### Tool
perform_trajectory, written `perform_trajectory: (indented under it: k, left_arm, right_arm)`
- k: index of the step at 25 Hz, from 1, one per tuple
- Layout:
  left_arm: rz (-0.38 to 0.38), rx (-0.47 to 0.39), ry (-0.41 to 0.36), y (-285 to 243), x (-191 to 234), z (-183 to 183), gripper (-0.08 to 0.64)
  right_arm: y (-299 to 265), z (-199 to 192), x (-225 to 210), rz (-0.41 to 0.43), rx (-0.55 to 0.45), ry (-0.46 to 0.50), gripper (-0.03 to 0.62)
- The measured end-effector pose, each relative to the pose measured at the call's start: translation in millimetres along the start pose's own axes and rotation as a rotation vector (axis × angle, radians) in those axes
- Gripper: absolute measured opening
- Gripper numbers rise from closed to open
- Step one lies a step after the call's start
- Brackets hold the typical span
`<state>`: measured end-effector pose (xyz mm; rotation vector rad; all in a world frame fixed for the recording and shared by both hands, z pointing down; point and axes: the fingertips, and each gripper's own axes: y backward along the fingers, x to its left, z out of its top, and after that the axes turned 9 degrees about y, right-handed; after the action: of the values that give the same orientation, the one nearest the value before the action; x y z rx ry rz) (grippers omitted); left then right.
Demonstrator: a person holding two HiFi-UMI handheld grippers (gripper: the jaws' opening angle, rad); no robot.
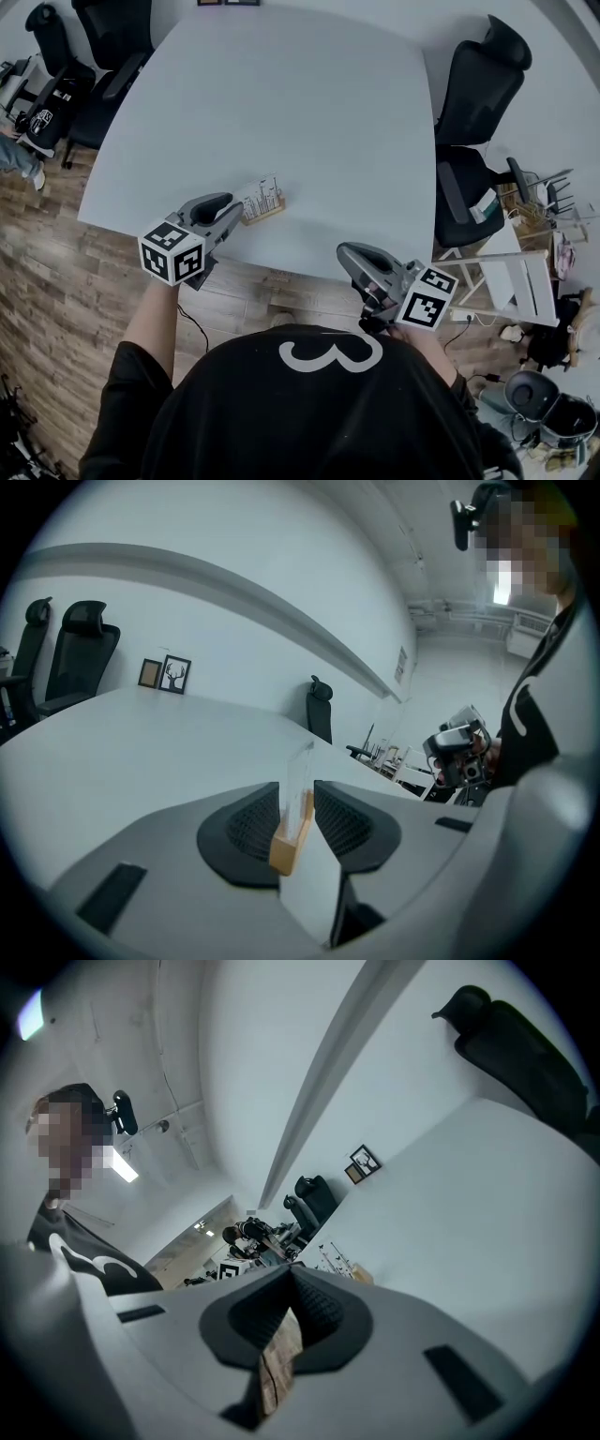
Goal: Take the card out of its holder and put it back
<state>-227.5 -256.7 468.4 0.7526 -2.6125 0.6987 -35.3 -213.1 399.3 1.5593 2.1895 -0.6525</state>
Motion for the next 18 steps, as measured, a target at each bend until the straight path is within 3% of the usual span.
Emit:
perform_trajectory:
  k: [13,18]
  left_arm:
    - [-0.034,-0.009,-0.029,-15.9,3.4,-5.1,0.107]
    - [-0.019,-0.021,-0.057,-16.0,3.4,-1.9,0.064]
  right_arm:
    - [1.3,-11.8,-1.3,0.003,0.022,-0.02,0.009]
    - [0.6,-13.4,-2.9,0.006,0.025,-0.025,0.009]
